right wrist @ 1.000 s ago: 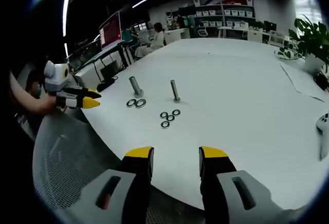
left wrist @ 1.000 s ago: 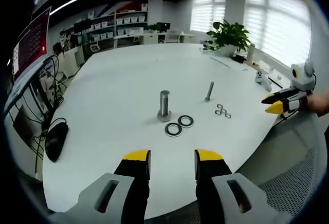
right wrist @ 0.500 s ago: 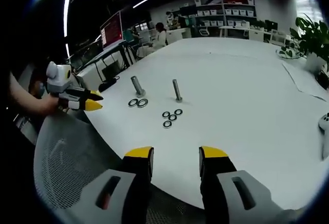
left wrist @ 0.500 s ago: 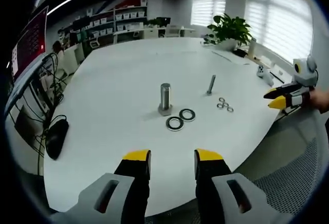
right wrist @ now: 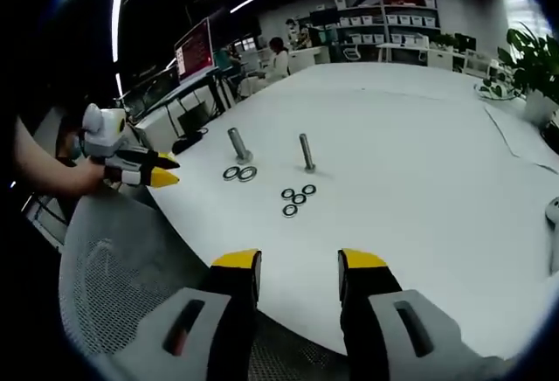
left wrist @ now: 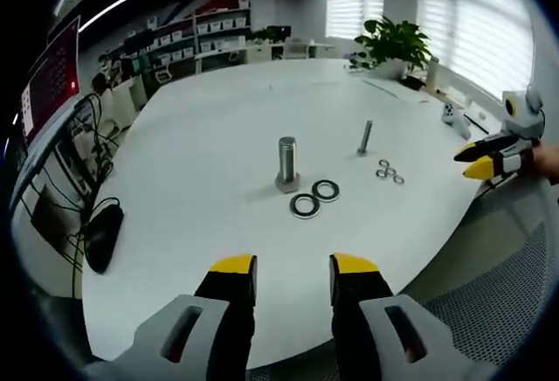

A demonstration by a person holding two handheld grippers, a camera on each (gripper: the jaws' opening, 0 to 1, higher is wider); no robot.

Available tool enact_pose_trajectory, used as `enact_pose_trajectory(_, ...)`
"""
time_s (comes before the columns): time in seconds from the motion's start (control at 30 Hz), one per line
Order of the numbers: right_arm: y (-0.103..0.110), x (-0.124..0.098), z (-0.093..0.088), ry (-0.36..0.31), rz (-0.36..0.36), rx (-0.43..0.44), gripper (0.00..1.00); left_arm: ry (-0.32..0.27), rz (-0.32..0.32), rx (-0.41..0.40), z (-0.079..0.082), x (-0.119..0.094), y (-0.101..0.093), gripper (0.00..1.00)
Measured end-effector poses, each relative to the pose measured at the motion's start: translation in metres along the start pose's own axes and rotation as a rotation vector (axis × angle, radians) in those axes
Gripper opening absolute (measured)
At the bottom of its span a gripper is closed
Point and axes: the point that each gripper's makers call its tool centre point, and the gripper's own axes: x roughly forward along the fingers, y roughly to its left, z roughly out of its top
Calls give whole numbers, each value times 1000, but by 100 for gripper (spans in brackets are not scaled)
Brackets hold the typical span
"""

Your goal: Place the washer onto the threaded stud by aligning its center hole with the stud, sliding it down to the base, and recovering from edge contact or off-axis alignment until the washer reaches the visible bottom stop.

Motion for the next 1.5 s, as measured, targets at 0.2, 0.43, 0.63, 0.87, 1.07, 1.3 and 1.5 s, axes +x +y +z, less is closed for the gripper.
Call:
enact_pose_trajectory(0.2, -2, 1, -2, 10, -8, 1, 38, -9, -1, -9, 2, 0, 0, 30)
enact_pose_trajectory(0.43, 0, 1, -2, 12, -3, -12, 36, -3, -36, 2, 2, 1, -6, 30)
enact_pose_trajectory(0.63, -3, 0, -1, 6, -17, -8, 36, -3, -49, 0, 2, 2, -9, 31)
enact_pose_trajectory(0.87, -1, 1, -2, 19, -4, -26, 37, 36, -47, 11, -3, 5, -10, 32)
enact_pose_trajectory(1.07, -4, 0, -1, 11, -9, -11, 37, 85, -43, 29, -7, 8, -9, 31)
enact_pose_trajectory(1.3, -4, 0, 0, 5, -10, -7, 37, 118, -57, 37, 0, 11, -12, 29)
enact_pose_trajectory(1.5, -4, -1, 2, -8, -7, -6, 37, 119, -72, 44, 21, 30, -16, 31)
